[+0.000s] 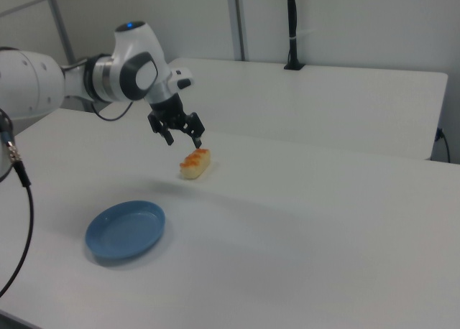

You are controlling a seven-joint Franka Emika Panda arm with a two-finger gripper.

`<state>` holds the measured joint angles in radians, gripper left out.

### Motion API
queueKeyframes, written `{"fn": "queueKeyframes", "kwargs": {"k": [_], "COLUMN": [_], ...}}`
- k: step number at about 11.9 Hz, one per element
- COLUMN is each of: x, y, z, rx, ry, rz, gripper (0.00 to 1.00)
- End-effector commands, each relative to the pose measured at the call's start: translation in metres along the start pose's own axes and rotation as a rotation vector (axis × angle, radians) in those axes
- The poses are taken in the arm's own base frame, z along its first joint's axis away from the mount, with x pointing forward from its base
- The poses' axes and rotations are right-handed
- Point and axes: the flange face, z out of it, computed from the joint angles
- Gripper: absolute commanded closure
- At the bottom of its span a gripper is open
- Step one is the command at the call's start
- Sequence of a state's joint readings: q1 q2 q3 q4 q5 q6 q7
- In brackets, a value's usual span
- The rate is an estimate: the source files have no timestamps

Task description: Put the bread on a plate

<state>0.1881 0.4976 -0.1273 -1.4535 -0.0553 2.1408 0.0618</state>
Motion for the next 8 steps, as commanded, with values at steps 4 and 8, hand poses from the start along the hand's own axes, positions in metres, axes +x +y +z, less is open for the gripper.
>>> {"fn": "queueKeyframes", "kwargs": {"k": [4,8], "x": [0.024,0.029], "y": [-0.044,-0.047], "z": [0.089,0.105], "rx": [0.014,0.014], "ry": [0.111,0.14], "rz": [0.099,0.092], "gripper": [0.03,0.1]}}
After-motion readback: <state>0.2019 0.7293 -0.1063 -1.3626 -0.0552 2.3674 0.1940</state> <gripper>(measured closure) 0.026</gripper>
